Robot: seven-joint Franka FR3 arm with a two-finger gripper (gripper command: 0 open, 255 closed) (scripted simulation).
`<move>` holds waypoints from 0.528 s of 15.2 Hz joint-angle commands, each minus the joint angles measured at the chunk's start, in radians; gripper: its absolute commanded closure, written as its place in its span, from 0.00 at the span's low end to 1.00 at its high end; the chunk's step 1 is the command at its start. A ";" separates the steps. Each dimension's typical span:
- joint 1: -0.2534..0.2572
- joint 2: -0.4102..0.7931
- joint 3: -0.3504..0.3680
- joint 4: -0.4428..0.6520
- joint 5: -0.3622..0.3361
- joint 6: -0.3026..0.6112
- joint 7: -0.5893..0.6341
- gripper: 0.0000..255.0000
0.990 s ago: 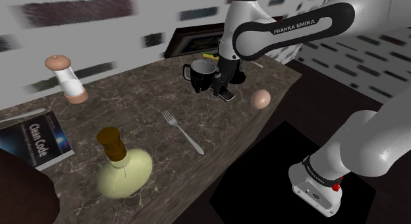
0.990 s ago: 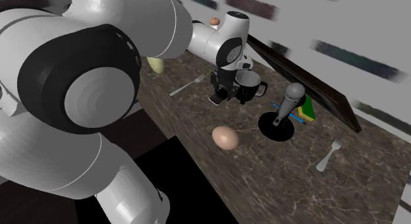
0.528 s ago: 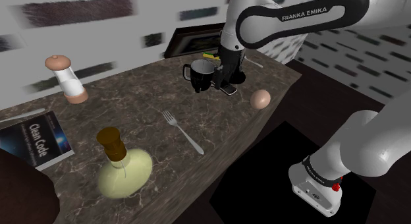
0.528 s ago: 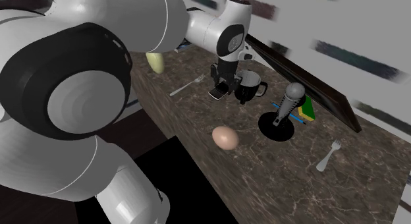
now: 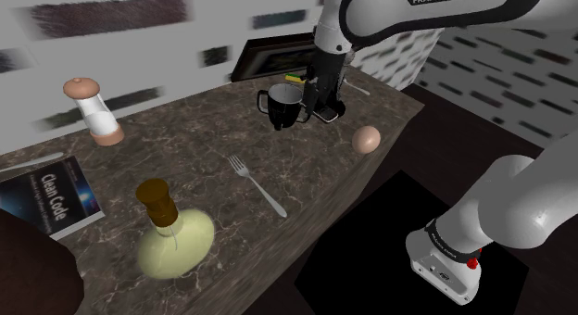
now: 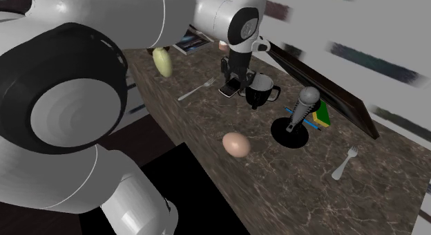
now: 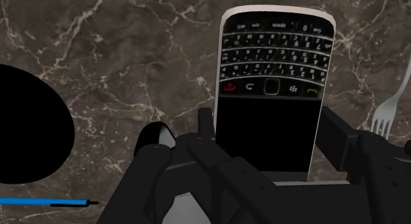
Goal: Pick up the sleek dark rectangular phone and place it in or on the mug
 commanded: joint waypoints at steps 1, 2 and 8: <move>0.000 -0.001 -0.001 0.027 -0.001 -0.028 0.001 1.00; -0.001 -0.003 -0.001 0.039 -0.001 -0.042 0.002 1.00; -0.005 0.028 -0.006 0.135 -0.007 -0.108 -0.001 1.00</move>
